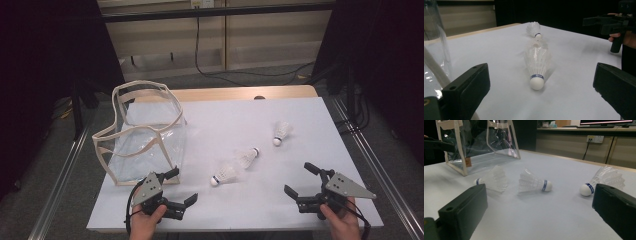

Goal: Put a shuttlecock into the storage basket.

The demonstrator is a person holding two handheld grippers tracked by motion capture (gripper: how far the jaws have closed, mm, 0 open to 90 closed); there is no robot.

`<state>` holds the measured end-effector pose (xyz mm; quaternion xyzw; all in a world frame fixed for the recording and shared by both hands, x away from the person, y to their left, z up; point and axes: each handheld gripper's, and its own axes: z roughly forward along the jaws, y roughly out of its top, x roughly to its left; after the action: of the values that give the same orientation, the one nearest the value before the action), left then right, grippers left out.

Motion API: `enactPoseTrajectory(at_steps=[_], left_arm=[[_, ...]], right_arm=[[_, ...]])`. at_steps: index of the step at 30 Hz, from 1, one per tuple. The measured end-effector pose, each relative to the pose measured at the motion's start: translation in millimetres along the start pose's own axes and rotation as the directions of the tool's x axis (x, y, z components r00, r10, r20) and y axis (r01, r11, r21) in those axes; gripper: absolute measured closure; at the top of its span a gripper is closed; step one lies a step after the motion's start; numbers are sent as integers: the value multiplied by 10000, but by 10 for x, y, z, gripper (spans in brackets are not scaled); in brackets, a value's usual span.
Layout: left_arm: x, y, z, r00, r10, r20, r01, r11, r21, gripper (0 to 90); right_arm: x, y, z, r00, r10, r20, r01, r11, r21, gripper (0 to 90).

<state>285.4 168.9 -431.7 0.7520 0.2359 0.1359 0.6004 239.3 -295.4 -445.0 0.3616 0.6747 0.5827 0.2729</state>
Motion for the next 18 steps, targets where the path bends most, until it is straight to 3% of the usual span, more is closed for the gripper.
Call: enactPoseTrajectory(at_steps=[18], left_arm=[[-50, 11, 162, 9993, 165, 336, -184, 9982, 571, 12]], right_arm=[[3, -1, -3, 10000, 1, -34, -1, 10000, 29, 0]])
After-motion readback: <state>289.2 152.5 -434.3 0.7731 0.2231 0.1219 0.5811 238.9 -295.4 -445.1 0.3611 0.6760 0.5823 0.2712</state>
